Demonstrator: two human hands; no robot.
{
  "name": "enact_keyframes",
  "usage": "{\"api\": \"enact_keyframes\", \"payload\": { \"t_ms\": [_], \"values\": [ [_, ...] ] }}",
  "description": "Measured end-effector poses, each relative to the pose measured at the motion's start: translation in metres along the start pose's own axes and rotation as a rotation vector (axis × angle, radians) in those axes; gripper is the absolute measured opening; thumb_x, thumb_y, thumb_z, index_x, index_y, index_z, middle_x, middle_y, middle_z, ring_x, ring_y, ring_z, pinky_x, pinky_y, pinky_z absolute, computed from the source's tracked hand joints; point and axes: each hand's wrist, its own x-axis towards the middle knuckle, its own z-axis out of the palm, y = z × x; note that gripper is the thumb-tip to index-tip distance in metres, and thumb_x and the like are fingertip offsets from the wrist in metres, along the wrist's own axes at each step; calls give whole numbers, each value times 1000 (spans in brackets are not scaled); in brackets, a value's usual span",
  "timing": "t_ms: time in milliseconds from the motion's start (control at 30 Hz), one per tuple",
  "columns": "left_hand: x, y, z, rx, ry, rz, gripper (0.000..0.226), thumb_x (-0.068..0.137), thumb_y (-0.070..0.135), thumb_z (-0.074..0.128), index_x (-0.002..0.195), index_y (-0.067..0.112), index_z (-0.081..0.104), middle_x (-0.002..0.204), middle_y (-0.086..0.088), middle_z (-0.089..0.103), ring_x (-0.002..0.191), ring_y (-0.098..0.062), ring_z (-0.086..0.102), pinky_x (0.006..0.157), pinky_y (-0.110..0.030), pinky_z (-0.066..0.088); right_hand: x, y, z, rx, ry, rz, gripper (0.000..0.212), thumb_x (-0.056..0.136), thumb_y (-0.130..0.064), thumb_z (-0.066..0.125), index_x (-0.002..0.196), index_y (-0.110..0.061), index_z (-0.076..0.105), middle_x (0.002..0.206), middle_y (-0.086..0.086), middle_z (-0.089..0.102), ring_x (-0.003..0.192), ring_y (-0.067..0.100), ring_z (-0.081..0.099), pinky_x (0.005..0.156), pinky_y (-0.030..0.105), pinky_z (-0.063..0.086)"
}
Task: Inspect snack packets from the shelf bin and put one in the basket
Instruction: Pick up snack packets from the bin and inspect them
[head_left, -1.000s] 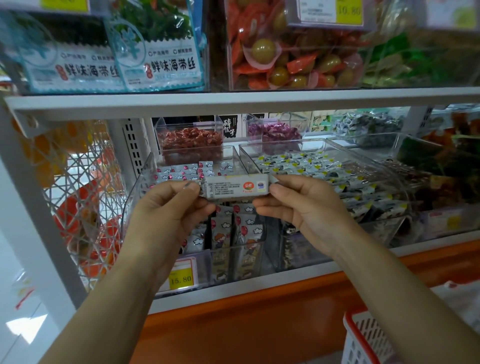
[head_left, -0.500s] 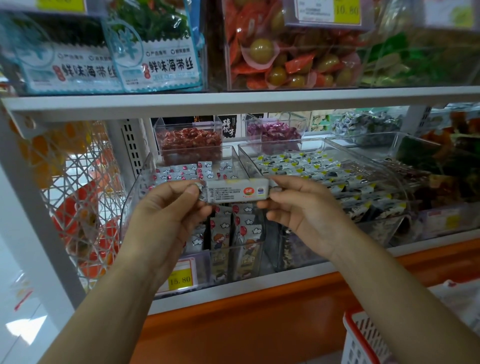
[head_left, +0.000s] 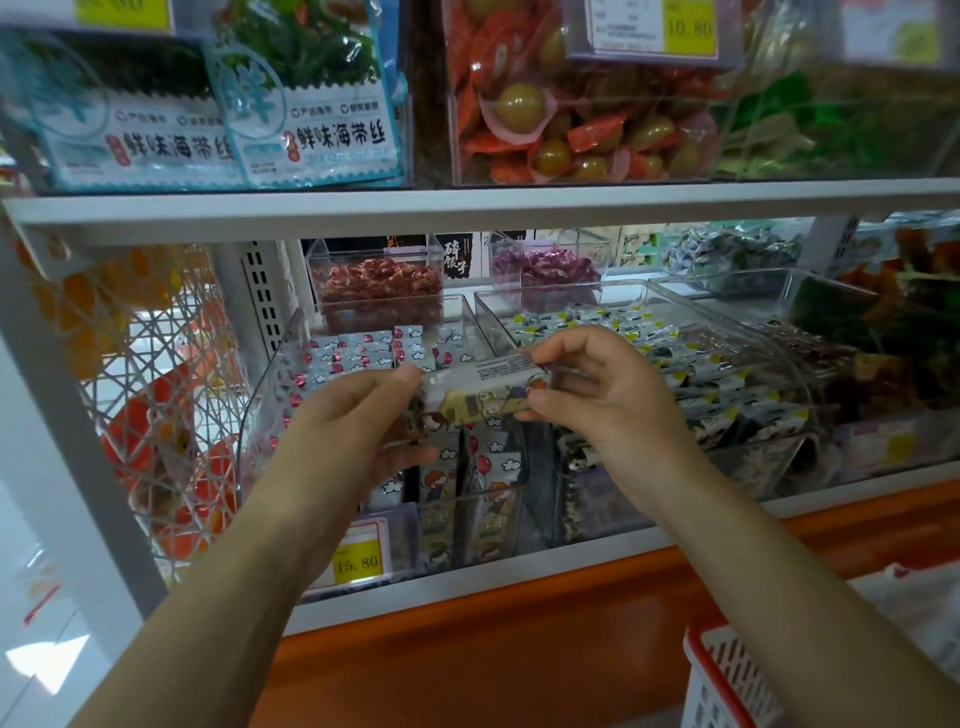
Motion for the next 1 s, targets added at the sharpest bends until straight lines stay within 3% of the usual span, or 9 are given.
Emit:
{"api": "enact_keyframes", "payload": {
  "t_ms": [133, 233, 333, 500, 633, 733, 800, 867, 1000],
  "values": [
    [-1, -2, 0, 25, 6, 53, 21, 69, 31, 60, 73, 19, 76, 88, 2, 74, 84, -11, 70, 67, -16, 54, 0, 2, 3, 164, 3, 28, 15, 86, 0, 60, 79, -13, 59, 93, 8, 66, 86, 20, 68, 69, 28, 57],
    [0, -3, 2, 24, -36, 80, 26, 69, 24, 61, 90, 15, 74, 95, -1, 74, 91, -14, 69, 73, -16, 54, 2, 4, 2, 238, 78, 79, 11, 88, 2, 56, 87, -8, 53, 92, 10, 70, 85, 21, 70, 66, 28, 57],
    [0, -2, 2, 19, -35, 77, 36, 65, 20, 65, 100, 16, 70, 97, -4, 73, 91, -18, 70, 74, -17, 54, 3, 2, 1, 297, 123, 139, 6, 87, 1, 57, 87, -4, 59, 88, 11, 69, 81, 19, 71, 66, 26, 57],
    [-1, -2, 2, 98, -18, 91, 29, 76, 5, 65, 97, 24, 71, 100, -3, 72, 89, -18, 70, 75, -19, 55, 2, -1, 1, 366, 127, 173, 25, 88, -1, 57, 65, -9, 63, 74, 7, 72, 76, 20, 71, 64, 25, 57],
    [-1, -1, 4, -49, -10, 49, 21, 82, 3, 58, 96, 10, 72, 100, -4, 73, 90, -17, 70, 75, -22, 56, 1, 0, -1, 437, 91, 241, 22, 87, -2, 57, 66, -4, 61, 77, 11, 73, 76, 24, 72, 64, 27, 58],
    [1, -3, 6, -88, 86, 42, 20, 90, 3, 52, 87, 5, 72, 101, -7, 72, 87, -17, 70, 70, -21, 57, 2, 5, 2, 361, 74, 203, 15, 87, -8, 58, 74, -3, 64, 84, 14, 72, 80, 25, 71, 67, 27, 57],
    [4, -4, 6, -60, 146, 64, 24, 92, 4, 50, 83, 7, 71, 99, -7, 72, 84, -15, 70, 66, -18, 55, 1, 5, 4, 280, 30, 118, 11, 81, -21, 63, 85, -12, 68, 94, 12, 71, 88, 23, 70, 74, 27, 57],
    [6, -3, 7, -59, 181, 72, 25, 93, 6, 49, 80, 8, 71, 101, -7, 71, 85, -16, 70, 66, -18, 55, 1, 5, 5, 140, -32, 38, 21, 75, -27, 69, 96, -26, 68, 100, 3, 70, 93, 17, 69, 80, 28, 56],
    [12, -5, 6, 86, 166, 142, 22, 94, 22, 49, 92, 18, 71, 101, 1, 69, 92, -15, 66, 72, -20, 55, 2, 1, 4, 26, 75, -33, 17, 82, -9, 67, 91, -24, 66, 88, 0, 70, 79, 13, 71, 65, 22, 57]
  ]
}}
